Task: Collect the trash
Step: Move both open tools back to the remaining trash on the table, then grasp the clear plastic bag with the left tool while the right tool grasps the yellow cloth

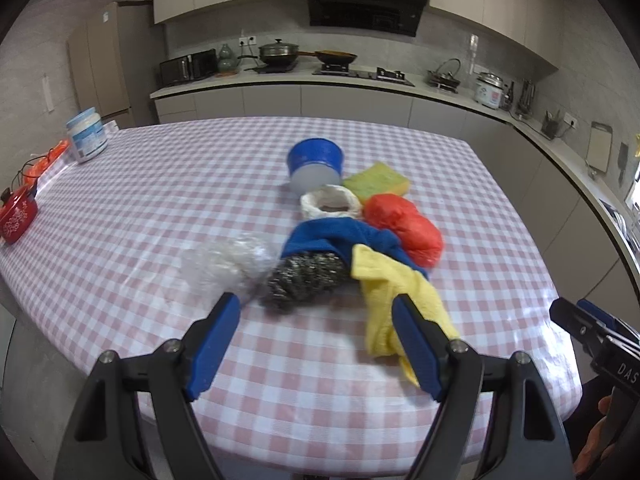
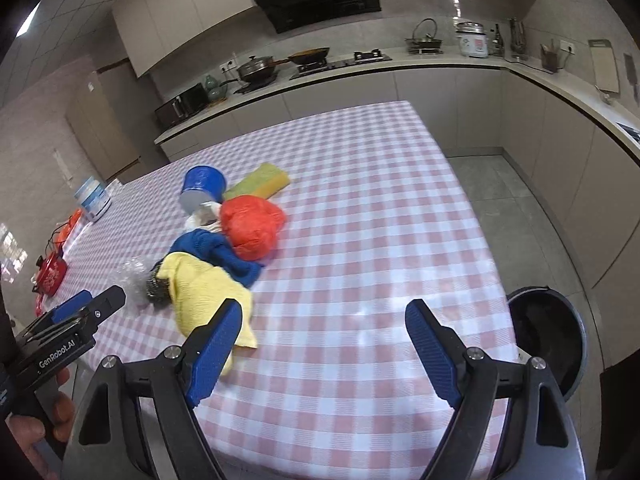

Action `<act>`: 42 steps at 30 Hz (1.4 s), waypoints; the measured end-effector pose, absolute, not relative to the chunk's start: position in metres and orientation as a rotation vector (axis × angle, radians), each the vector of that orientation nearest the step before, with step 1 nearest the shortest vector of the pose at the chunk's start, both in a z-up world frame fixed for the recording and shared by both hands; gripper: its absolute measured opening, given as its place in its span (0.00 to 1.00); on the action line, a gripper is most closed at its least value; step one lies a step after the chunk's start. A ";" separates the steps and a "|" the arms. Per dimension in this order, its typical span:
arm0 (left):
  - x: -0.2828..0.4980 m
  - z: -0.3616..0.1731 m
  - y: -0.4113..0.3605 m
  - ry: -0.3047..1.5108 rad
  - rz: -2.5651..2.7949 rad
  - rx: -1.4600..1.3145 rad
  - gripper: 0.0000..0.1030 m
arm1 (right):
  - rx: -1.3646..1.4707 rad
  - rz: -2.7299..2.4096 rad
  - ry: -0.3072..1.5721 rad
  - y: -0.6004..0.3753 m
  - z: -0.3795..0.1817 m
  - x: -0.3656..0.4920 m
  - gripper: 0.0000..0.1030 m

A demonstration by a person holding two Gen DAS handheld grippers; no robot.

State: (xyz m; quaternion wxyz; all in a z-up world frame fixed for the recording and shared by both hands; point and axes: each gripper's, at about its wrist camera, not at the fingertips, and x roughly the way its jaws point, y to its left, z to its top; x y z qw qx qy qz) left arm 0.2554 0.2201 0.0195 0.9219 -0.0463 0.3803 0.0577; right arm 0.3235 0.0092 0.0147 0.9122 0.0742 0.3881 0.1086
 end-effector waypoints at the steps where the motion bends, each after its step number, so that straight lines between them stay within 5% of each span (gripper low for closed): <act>1: 0.254 0.019 0.225 0.775 0.134 -0.099 0.77 | 0.143 0.238 0.797 0.013 0.016 0.325 0.83; 42: 0.334 -0.049 0.314 0.885 -0.014 -0.049 0.79 | 0.110 0.214 0.934 0.144 -0.050 0.385 0.86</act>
